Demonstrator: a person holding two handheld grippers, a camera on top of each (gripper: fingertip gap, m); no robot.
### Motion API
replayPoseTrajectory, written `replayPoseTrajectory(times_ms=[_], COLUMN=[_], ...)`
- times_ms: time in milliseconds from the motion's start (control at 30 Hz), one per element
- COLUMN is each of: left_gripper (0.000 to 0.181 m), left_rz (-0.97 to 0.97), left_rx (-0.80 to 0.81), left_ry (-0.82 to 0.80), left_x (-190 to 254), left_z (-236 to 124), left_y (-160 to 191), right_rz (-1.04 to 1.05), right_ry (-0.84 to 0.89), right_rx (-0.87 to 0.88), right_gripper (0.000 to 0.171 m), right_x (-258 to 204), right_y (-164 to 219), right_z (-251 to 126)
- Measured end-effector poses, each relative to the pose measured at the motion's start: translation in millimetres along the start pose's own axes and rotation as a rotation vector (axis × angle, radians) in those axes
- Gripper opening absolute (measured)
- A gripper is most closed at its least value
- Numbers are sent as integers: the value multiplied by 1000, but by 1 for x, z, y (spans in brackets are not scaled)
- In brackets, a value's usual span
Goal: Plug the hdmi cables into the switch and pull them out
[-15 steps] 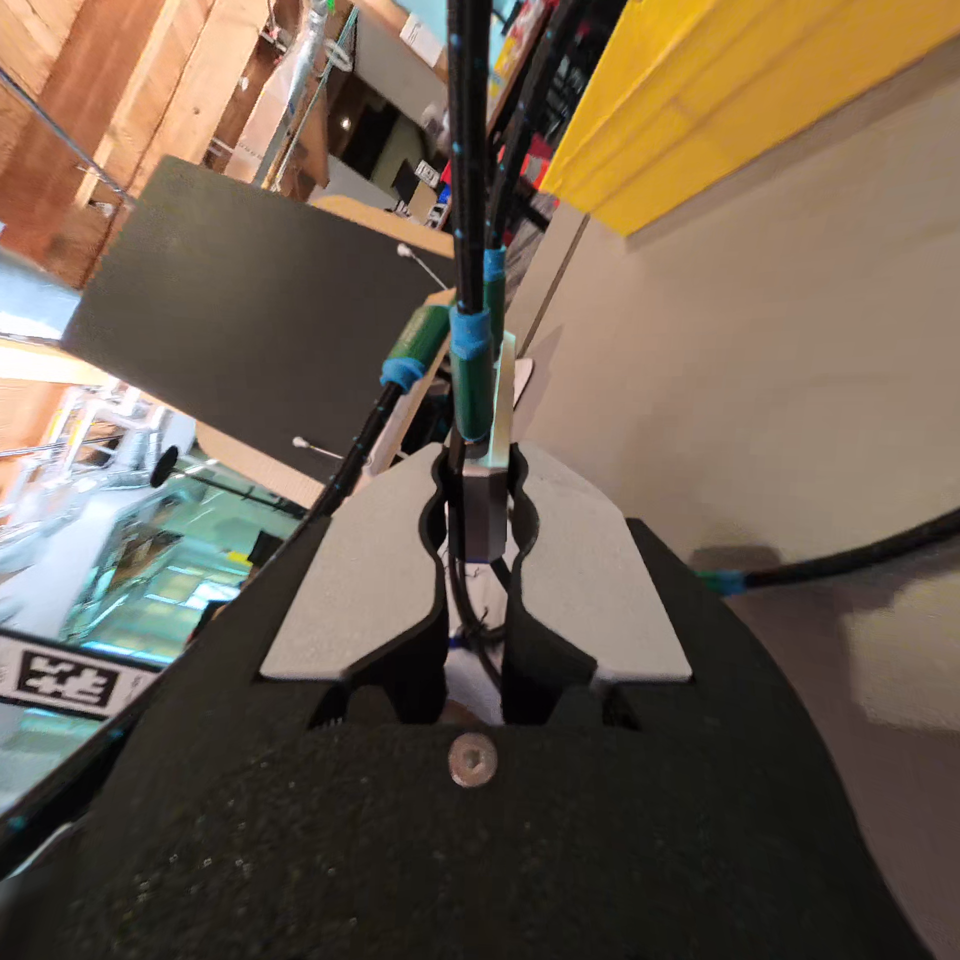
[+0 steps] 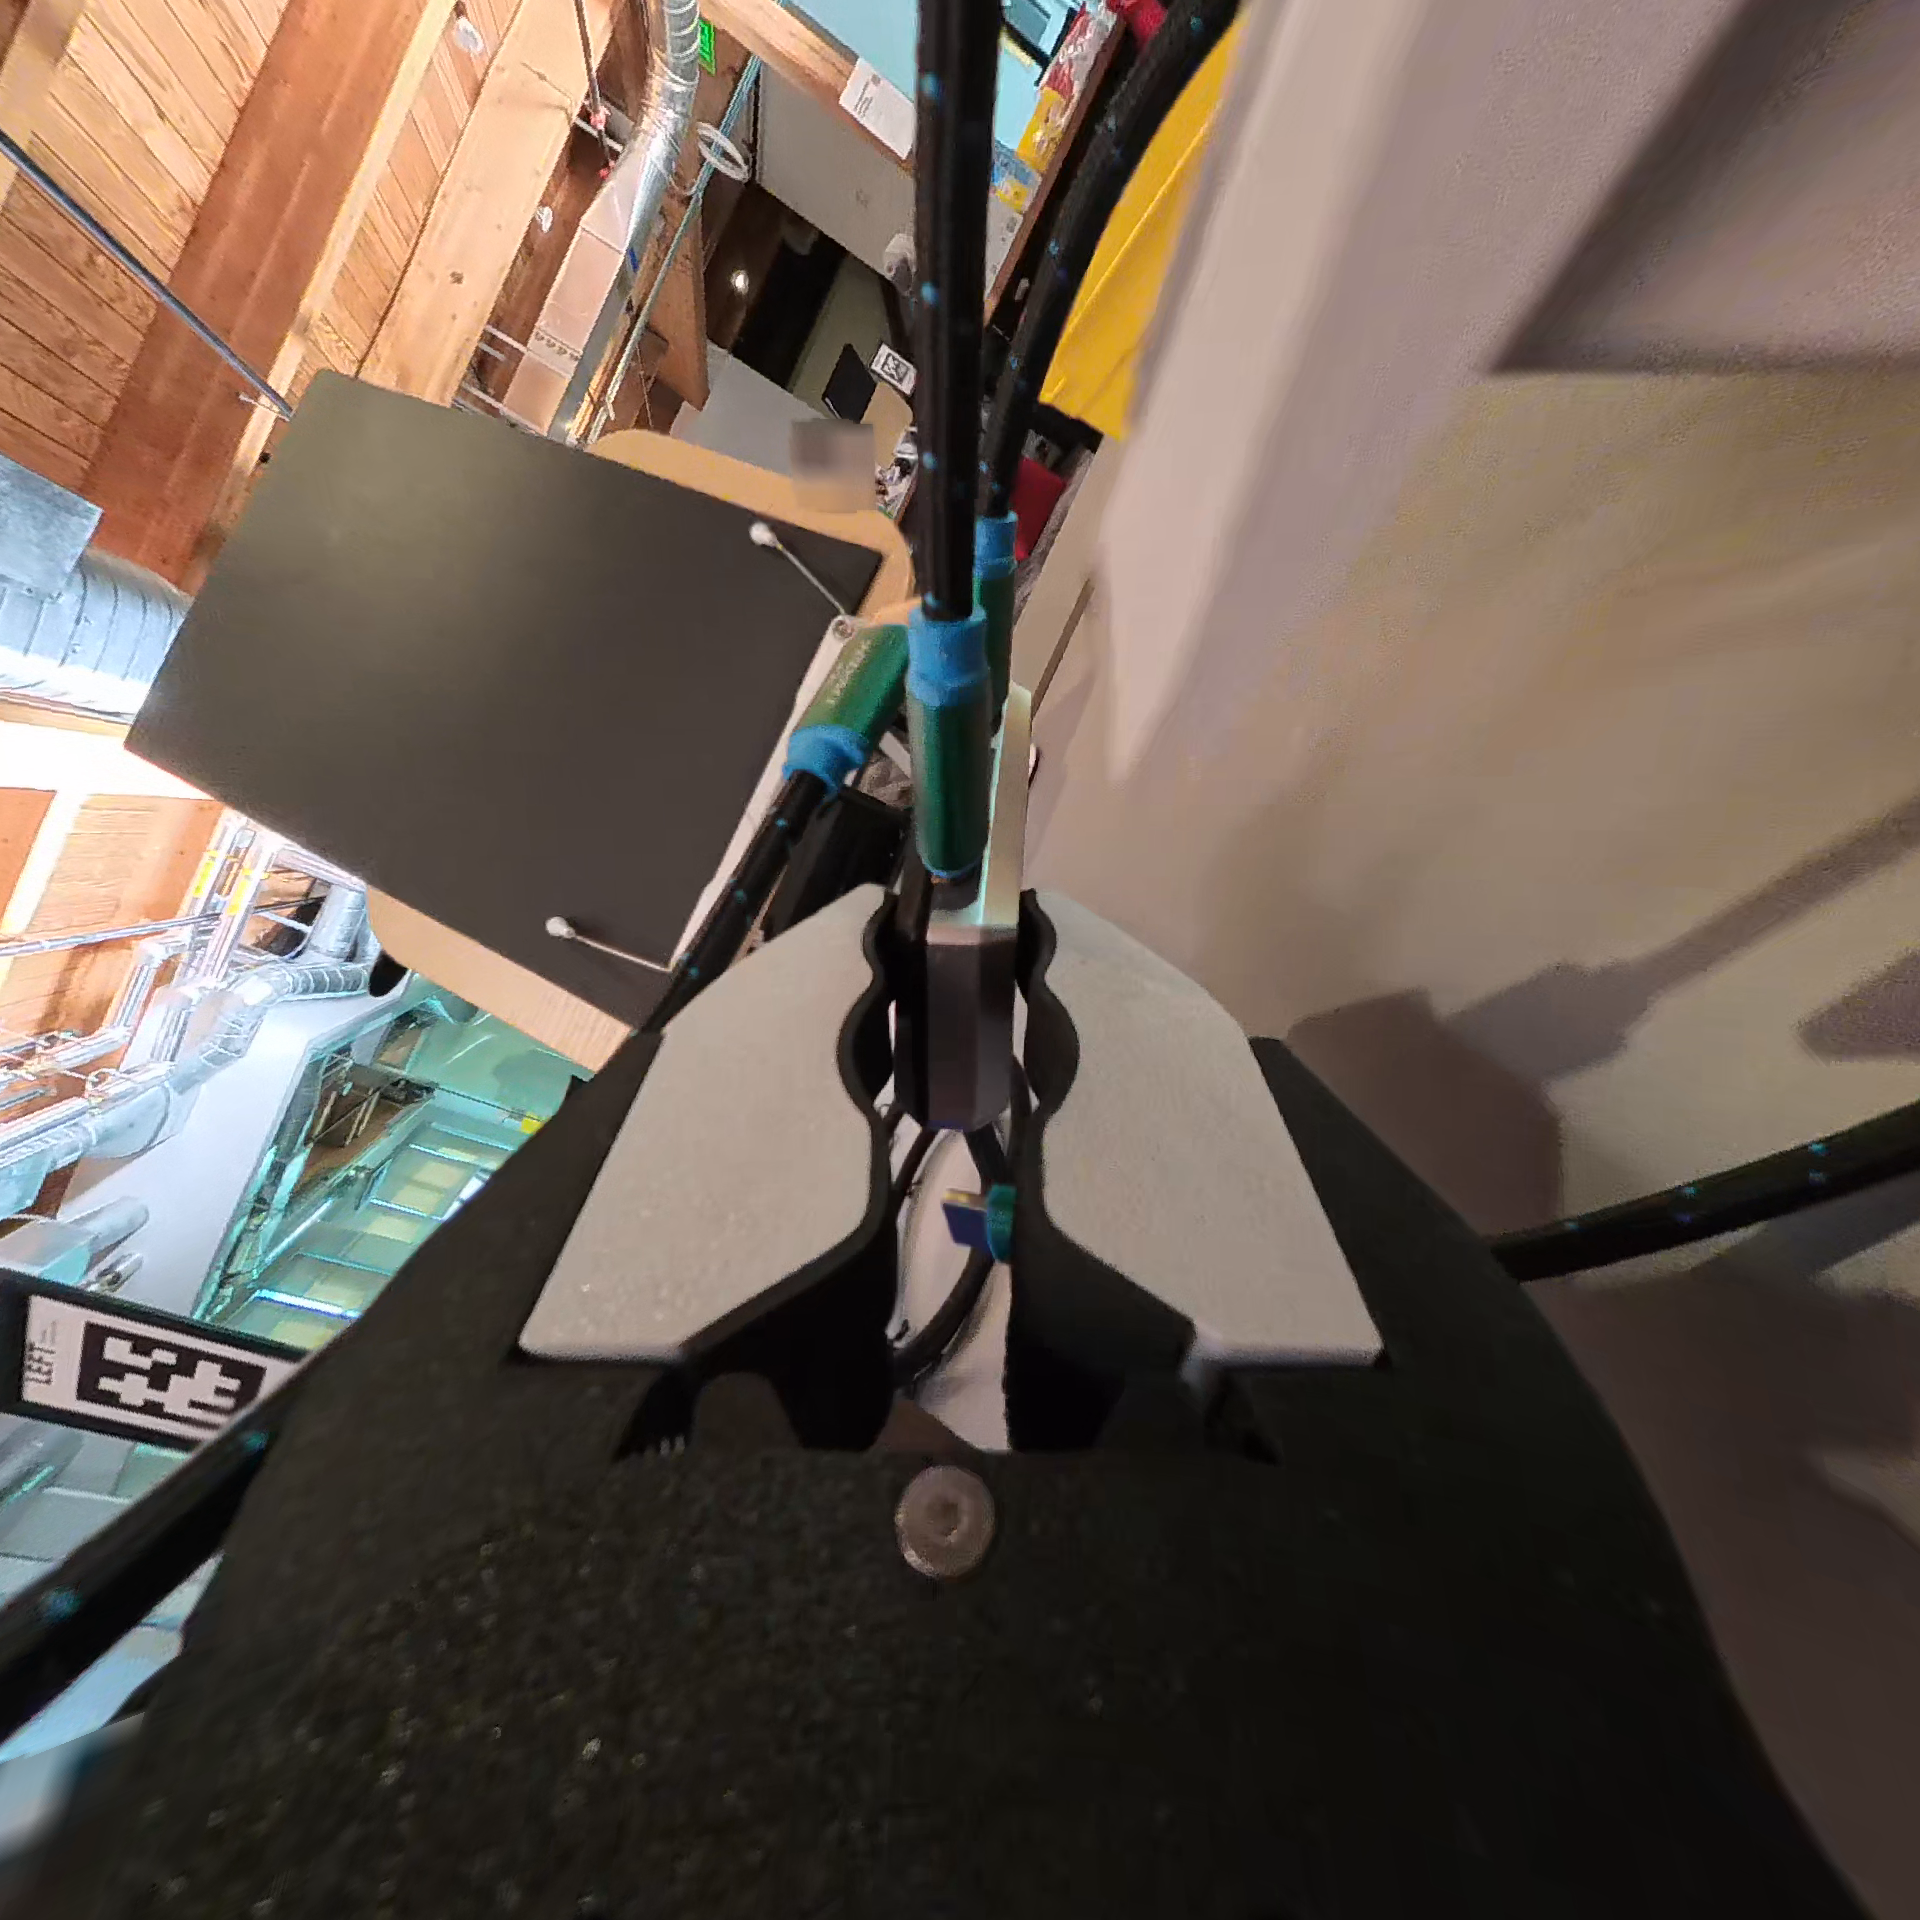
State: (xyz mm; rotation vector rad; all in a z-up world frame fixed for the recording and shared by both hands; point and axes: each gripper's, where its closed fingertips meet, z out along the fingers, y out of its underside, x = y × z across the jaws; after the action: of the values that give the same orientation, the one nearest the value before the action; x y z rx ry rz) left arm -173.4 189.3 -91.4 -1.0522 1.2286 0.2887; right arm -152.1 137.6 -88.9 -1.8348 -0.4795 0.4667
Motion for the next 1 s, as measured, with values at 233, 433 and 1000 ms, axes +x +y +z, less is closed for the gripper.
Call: replayPoseTrajectory(times_ms=[233,433,1000], left_gripper=[20,20,21], left_rz=[18,33,-81], left_rx=[24,16,-126], left_ry=[4,7,1], left_x=[11,13,-6], left_z=[-3,-3,13], left_y=[-6,-1,54], right_rz=[-76,-73,47], right_ry=[4,-5,11], right_rx=[-18,-32,136], right_gripper=[38,22,20], right_x=[-1,-1,49], right_y=[-11,-6,-78], right_z=[18,22,-68])
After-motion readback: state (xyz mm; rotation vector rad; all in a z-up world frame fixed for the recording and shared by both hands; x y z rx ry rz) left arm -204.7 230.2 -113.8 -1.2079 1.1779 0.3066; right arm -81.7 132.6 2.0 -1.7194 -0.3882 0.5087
